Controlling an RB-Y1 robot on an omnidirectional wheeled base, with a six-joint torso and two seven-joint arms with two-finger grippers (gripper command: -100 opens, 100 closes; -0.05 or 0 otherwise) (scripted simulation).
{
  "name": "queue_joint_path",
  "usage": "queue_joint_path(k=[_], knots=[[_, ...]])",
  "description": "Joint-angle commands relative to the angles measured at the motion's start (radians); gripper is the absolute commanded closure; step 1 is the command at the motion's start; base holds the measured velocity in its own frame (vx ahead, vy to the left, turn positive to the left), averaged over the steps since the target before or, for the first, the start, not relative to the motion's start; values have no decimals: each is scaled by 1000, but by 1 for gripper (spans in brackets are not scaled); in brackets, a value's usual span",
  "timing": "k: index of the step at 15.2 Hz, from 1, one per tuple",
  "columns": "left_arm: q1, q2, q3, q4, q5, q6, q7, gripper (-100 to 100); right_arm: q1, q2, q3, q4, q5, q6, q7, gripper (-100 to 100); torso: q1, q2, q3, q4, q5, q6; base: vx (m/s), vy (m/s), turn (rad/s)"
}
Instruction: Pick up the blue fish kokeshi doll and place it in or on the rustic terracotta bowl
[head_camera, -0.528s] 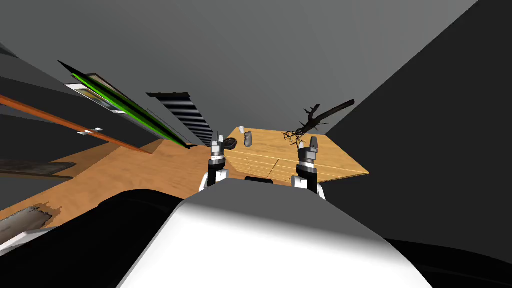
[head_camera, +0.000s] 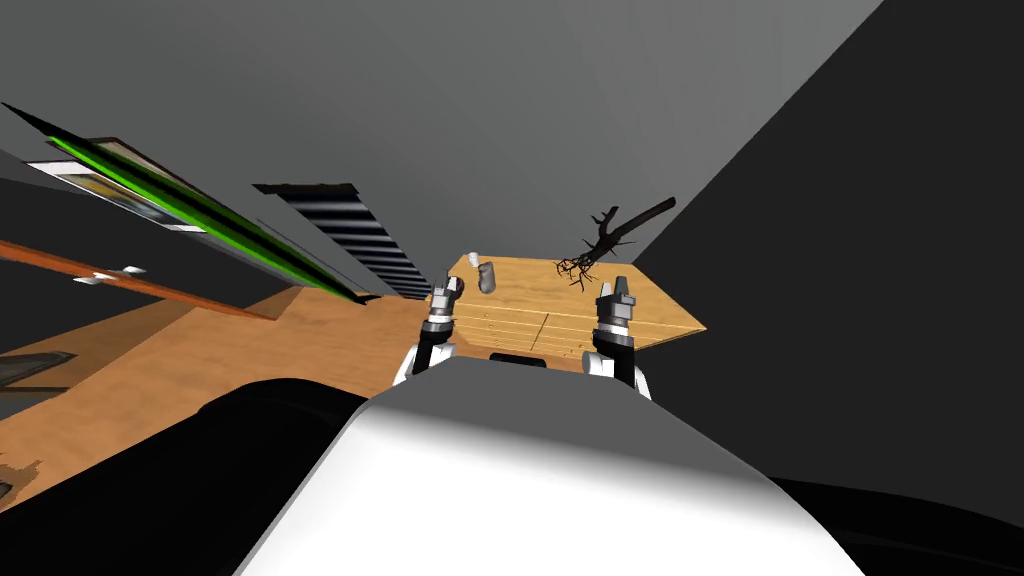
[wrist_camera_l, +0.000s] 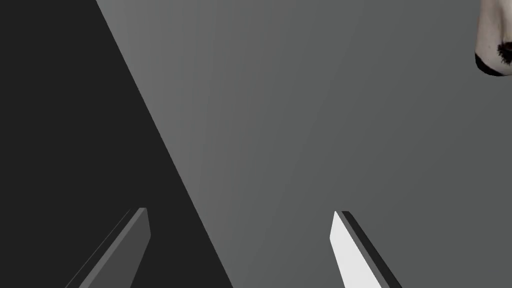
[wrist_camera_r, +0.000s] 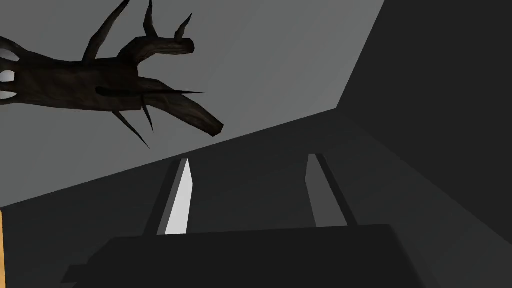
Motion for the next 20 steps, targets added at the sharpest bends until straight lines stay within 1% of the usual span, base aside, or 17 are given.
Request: queue_joint_path(k=[1,2,3,4,5,6,7,8,9,10,11,12,14,15,17,18,20], knots=[[7,50,-28,30,18,-9,27,-100,0,0,0,0,0,0,0,0,0,0,0,0,0,0,-28,-61,-185],[7,53,-28,30,18,-9,27,-100,0,0,0,0,0,0,0,0,0,0,0,0,0,0,-24,-63,-157],[15,86,-51,54,32,-16,49,-100,0,0,0,0,0,0,0,0,0,0,0,0,0,0,-34,-72,-184],[15,94,-51,54,32,-16,49,-100,0,0,0,0,0,0,0,0,-1,0,0,0,0,0,-36,-69,-173],[24,122,-76,80,48,-24,74,-100,0,0,0,0,0,0,0,0,-1,0,0,0,0,0,-36,-90,-262],[24,138,-76,80,48,-24,74,-100,0,0,0,0,0,0,0,0,-2,1,0,0,0,0,-38,-90,-190],[34,164,-103,108,65,-32,102,-100,0,0,0,0,0,0,0,0,-2,1,0,0,0,0,-31,-100,-232],[34,185,-103,108,65,-32,102,-100,0,0,0,0,0,0,0,0,-3,1,0,0,0,0,-27,-91,-175],[34,185,-103,108,65,-32,102,-100,0,0,0,0,0,0,0,0,-3,1,0,0,-1,0,-19,-53,-41],[44,221,-132,139,82,-41,131,-100,0,0,0,0,0,0,0,0,-1,0,0,0,0,0,-19,-48,-165],[44,234,-132,139,82,-41,131,-100,0,0,0,0,0,0,0,0,0,0,0,0,0,0,-20,-48,-216],[55,264,-162,171,100,-51,162,-100,0,0,0,0,0,0,0,0,1,0,0,0,0,0,-22,-73,-327],[55,285,-162,171,100,-51,162,-100,0,0,0,0,0,0,0,0,-1,0,0,0,0,0,-25,-76,-140],[67,318,-193,206,118,-61,195,-100,0,0,0,0,0,0,0,0,-1,0,0,0,0,0,-25,-82,-151],[67,339,-193,206,118,-61,195,-100,0,0,0,0,0,0,0,0,-1,0,0,0,0,0,-18,-63,-152],[79,374,-224,242,137,-72,229,-100,0,0,0,0,0,0,0,0,0,0,0,0,0,0,-13,-62,-226],[79,395,-224,242,137,-72,229,-100,0,0,0,0,0,0,0,0,0,0,0,0,0,0,-13,-56,-148]])
